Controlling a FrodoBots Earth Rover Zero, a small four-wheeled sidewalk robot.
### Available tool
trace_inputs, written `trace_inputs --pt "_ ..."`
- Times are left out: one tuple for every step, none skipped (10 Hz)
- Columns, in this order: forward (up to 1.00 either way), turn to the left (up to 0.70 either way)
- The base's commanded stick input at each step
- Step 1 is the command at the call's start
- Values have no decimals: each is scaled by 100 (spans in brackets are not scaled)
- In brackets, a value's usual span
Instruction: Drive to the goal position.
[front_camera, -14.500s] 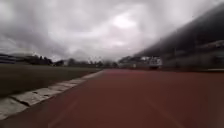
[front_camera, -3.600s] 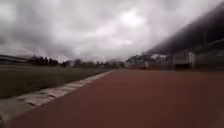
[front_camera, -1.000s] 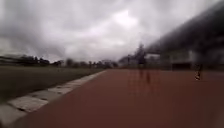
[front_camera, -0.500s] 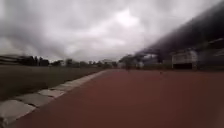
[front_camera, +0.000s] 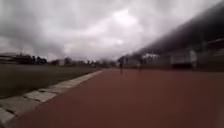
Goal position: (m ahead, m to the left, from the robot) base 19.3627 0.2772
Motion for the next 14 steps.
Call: trace_inputs --pt "70 0" --pt "70 0" --pt "70 0" --pt "70 0" --pt "70 0" --pt "70 0" --pt "70 0" --pt "70 0" --pt "70 0" --pt "70 0" --pt "70 0" --pt "70 0" --pt "70 2" --pt "70 10"
